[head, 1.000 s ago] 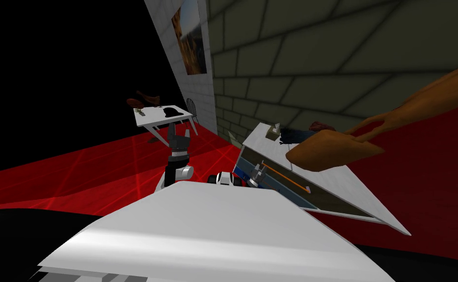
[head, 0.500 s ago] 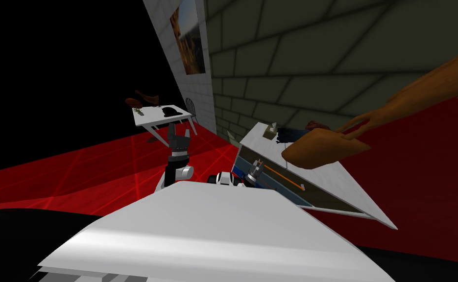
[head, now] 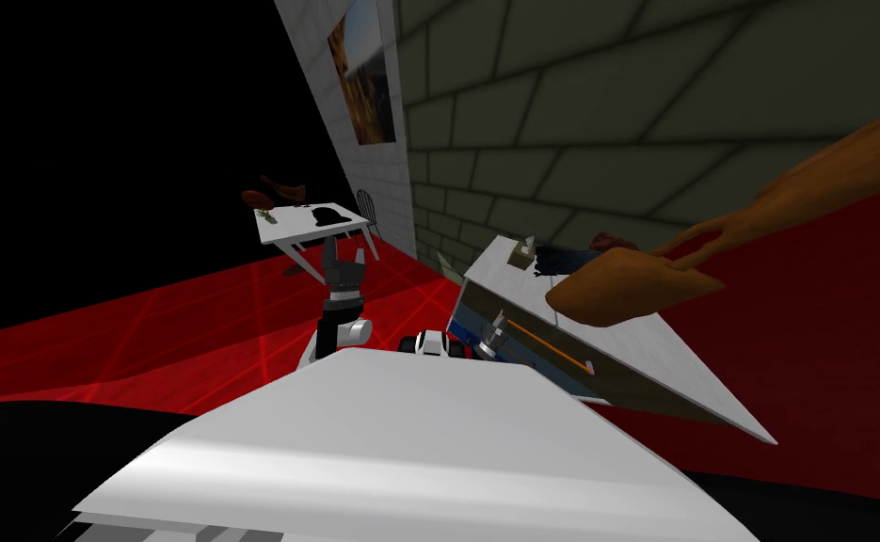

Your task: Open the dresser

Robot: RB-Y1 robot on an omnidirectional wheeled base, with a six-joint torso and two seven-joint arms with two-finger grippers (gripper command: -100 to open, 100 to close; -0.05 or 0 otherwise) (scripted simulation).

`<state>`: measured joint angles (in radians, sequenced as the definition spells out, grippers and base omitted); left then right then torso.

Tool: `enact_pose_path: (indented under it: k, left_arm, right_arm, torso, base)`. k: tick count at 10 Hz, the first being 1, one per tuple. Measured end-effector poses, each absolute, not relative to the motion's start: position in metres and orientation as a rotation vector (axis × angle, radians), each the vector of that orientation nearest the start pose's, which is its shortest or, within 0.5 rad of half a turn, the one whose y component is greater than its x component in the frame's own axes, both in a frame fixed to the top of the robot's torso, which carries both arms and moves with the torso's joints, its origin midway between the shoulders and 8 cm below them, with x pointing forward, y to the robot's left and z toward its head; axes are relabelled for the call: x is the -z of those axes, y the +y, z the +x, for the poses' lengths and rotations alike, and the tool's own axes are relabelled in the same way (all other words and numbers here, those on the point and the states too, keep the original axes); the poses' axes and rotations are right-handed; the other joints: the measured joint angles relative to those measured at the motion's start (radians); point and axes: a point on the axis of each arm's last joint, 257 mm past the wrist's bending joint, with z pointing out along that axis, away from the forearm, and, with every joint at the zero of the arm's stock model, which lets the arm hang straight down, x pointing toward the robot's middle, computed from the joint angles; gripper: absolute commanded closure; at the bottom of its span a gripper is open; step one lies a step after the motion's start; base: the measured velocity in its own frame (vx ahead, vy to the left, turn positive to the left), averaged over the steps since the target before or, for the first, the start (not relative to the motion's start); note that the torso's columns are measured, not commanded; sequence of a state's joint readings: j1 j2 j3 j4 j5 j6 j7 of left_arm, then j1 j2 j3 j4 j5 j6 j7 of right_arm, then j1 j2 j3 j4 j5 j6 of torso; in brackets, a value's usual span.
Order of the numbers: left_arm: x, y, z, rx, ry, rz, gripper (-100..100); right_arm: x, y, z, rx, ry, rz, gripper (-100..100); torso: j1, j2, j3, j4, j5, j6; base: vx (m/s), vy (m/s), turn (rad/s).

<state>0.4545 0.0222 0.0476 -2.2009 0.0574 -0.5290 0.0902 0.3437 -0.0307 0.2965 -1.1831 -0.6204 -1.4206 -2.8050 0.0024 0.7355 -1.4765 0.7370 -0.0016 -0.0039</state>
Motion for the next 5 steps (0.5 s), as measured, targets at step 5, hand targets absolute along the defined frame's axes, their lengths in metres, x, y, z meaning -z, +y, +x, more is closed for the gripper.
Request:
enact_pose_path:
  k: [5]
  left_arm:
    - [-0.011,0.299,0.354,1.387,0.568,-0.714,0]
  right_arm:
    - [0.25,-0.287,0.319,1.688,1.156,-0.462,100]
  torso:
    - [0.003,0.007,0.002,0.005,0.005,0.003]
  base:
    - [-0.17,0.039,0.001]
